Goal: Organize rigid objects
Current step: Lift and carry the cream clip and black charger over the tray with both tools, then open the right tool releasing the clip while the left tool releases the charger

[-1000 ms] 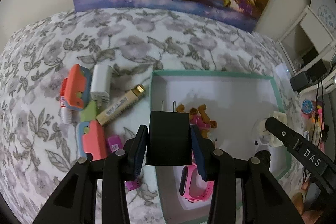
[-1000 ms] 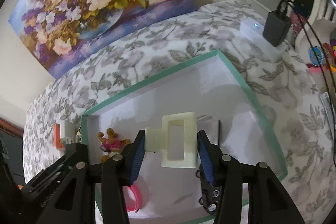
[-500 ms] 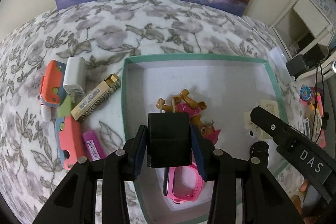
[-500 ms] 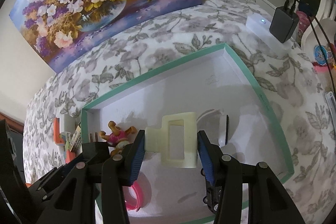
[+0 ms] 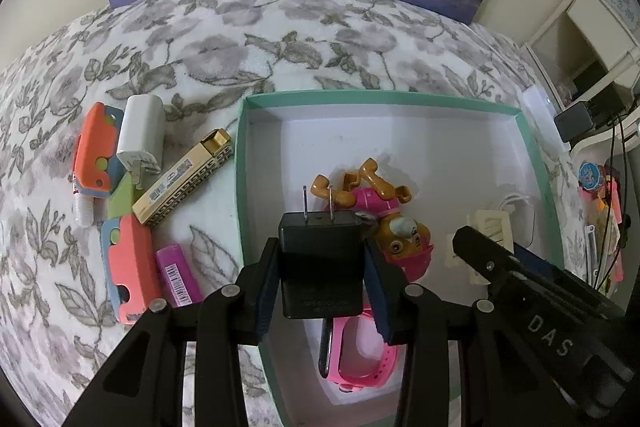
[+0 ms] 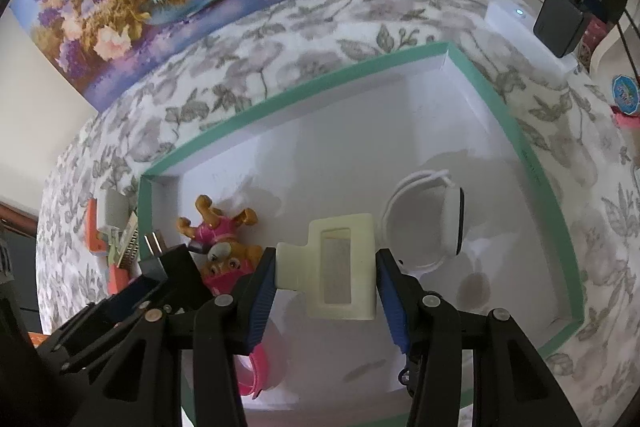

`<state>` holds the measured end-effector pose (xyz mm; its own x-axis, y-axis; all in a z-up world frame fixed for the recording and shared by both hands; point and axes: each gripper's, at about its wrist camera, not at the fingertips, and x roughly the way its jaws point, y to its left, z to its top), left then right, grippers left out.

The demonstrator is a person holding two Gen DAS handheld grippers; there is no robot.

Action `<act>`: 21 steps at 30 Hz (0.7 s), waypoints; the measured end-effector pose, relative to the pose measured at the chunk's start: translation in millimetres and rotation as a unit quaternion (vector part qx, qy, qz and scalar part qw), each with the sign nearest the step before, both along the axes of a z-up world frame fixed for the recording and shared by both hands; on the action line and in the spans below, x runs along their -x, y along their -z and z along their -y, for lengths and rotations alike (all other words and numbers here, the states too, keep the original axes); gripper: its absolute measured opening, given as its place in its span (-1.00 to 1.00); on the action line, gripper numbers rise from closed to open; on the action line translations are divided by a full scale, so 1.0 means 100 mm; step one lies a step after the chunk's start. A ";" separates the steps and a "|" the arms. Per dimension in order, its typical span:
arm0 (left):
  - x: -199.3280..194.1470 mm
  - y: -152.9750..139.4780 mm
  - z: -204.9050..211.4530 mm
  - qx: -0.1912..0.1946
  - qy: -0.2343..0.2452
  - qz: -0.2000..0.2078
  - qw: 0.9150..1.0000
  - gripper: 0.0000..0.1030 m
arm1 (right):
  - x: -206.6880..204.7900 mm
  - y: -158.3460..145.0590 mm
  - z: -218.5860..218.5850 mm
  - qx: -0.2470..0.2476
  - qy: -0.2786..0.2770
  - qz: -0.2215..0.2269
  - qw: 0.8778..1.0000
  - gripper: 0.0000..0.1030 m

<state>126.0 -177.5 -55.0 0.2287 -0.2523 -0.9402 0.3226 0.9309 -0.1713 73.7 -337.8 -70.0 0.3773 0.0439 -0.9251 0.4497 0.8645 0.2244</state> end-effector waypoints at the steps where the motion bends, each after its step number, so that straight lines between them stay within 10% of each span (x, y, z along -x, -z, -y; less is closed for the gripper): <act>1: 0.00 0.00 0.00 -0.001 0.000 -0.001 1.000 -0.19 | 0.00 0.00 0.00 0.000 0.000 -0.002 1.000 0.00; 21: -0.06 -0.42 -0.26 0.014 -0.036 0.028 0.999 -0.04 | 0.05 -0.47 -0.07 0.041 -0.006 0.034 0.999 0.20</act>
